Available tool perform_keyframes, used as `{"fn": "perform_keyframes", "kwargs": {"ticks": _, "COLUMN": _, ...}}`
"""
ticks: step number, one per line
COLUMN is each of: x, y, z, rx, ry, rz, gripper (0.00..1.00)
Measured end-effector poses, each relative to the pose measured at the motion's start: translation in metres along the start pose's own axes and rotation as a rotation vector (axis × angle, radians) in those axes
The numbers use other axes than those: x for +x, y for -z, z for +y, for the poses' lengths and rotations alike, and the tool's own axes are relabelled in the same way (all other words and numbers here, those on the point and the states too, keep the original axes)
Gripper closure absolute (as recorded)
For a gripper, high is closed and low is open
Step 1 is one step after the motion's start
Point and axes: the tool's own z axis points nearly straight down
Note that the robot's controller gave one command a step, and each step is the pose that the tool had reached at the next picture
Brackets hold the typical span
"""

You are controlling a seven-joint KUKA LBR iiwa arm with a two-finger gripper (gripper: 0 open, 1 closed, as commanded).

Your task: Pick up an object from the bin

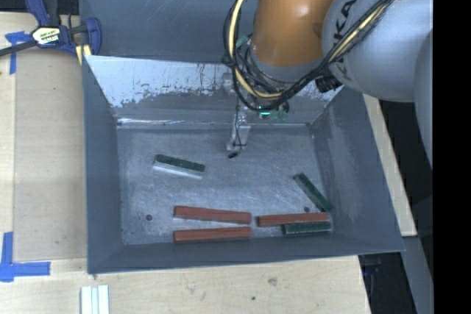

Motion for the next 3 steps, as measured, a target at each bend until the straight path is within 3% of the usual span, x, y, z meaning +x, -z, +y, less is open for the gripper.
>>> {"fn": "perform_keyframes", "kwargs": {"ticks": 1, "x": 0.034, "y": -0.122, "z": 0.048, "rx": 0.0, "ry": 0.119, "rz": 0.001, "gripper": 0.0}}
{"fn": "perform_keyframes", "kwargs": {"ticks": 2, "x": 0.03, "y": -0.116, "z": 0.047, "rx": -0.001, "ry": 0.115, "rz": -0.01, "gripper": 1.0}}
{"fn": "perform_keyframes", "kwargs": {"ticks": 3, "x": 0.03, "y": 0.04, "z": 0.014, "rx": 0.003, "ry": 0.386, "rz": -0.016, "gripper": 1.0}}
